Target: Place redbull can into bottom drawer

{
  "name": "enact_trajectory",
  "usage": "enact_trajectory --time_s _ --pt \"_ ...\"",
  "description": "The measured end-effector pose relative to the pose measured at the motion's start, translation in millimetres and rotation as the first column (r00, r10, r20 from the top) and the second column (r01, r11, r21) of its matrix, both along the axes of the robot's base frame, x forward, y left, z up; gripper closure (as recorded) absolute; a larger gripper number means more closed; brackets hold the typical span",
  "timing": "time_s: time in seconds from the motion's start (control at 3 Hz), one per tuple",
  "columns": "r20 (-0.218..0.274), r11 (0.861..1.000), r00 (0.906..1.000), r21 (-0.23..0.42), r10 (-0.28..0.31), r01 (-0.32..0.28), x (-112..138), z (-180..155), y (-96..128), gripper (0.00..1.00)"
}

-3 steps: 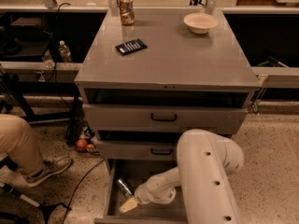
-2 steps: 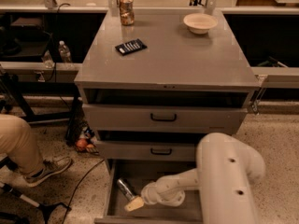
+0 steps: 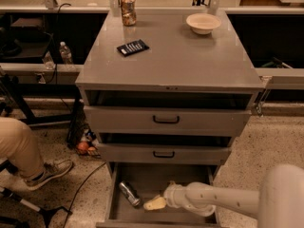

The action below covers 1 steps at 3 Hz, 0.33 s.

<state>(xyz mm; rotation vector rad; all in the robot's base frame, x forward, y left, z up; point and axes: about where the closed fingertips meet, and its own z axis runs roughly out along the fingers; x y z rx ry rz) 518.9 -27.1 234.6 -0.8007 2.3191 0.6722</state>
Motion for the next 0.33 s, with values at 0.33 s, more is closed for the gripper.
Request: enact_trajectory --time_s 0.33 --pt "-0.009 0.997 0.9973 0.008 -0.072 0.072 -8.2 -0.2 -39.0 0.0"
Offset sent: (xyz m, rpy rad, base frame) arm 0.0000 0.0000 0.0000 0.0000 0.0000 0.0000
